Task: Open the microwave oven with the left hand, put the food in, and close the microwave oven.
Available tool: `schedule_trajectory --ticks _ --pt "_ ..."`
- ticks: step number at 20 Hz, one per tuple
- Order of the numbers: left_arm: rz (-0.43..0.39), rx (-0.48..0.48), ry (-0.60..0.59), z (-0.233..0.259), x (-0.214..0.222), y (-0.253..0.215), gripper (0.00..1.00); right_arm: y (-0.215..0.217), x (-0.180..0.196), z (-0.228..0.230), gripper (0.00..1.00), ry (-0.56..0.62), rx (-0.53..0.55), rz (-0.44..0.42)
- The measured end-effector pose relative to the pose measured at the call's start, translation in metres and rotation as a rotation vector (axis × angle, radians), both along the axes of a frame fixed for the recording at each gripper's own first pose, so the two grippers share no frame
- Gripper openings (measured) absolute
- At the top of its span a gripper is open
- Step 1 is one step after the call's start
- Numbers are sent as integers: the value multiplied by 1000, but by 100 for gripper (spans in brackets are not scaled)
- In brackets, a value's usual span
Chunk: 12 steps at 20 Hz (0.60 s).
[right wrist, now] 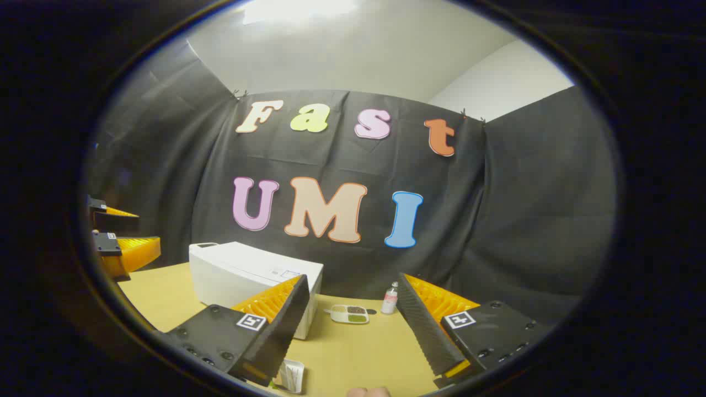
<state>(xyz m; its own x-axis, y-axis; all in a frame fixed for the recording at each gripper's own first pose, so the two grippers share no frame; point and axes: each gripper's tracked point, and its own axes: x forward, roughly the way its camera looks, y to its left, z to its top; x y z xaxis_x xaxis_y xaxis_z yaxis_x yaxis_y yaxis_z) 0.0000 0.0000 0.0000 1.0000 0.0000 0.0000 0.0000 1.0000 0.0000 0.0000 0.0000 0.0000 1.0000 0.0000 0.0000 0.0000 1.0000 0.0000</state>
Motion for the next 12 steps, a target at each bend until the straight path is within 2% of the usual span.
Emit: schedule_trajectory --ticks 5,12 --pt "27 7 -12 0 8 3 97 8 9 5 97 -16 7 22" --pt "12 22 -35 9 16 -3 97 11 16 16 97 -47 -9 37"
